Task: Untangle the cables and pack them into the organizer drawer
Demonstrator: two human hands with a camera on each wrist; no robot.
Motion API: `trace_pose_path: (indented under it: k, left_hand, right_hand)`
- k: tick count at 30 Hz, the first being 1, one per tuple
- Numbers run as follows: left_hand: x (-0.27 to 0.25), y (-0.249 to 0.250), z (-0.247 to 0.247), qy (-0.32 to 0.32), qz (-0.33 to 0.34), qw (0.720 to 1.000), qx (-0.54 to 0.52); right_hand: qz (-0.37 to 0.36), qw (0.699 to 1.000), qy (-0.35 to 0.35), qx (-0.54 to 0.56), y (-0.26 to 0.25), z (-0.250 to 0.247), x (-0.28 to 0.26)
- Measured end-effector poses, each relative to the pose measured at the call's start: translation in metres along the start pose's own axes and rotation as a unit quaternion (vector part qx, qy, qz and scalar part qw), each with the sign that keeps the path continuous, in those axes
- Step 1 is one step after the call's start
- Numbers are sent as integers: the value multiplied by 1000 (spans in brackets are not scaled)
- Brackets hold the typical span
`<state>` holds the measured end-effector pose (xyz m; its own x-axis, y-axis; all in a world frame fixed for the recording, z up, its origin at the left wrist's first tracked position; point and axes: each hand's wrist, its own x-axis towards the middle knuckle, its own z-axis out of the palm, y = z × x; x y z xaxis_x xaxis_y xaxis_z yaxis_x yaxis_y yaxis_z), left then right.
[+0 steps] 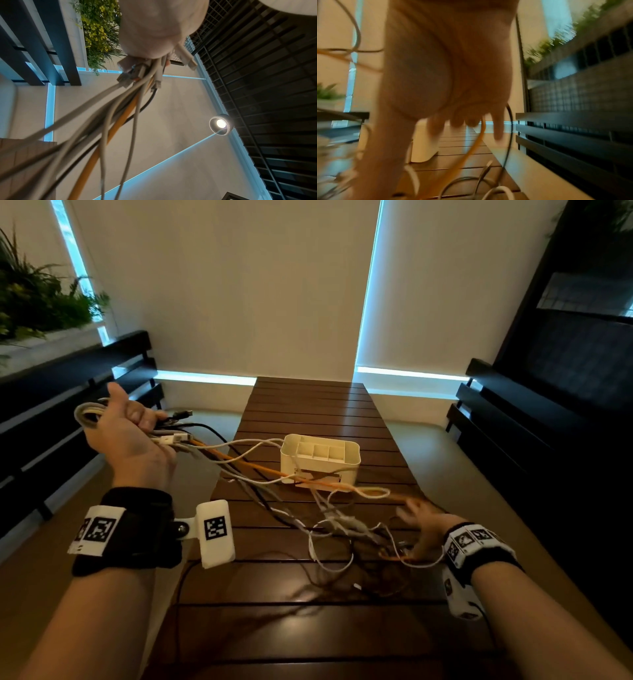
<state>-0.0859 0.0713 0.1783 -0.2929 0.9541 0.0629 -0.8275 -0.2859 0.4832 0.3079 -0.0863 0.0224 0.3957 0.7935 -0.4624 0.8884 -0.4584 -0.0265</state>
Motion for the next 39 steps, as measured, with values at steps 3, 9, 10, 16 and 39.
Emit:
trace_pose_path:
  k: [3,9,10,16,39]
  left_hand:
    - [1,-1,-3,-4,0,1000,17]
    - [3,-6,-10,3,7,1000,20]
    - [4,-6,-10,4,9,1000,21]
    - [8,-5,-14,2,25,999,34]
    - [3,-18,31,-9,-59,998,-37]
  right_hand:
    - [60,968,-75,234,-6,-6,-13]
    - [139,781,251,554,-16,-33,-13]
    - [144,834,296,443,-17,-38,-13]
    - [28,953,254,-160,-16,-32,-15]
    - [-95,985,30,142,-112,75,-4]
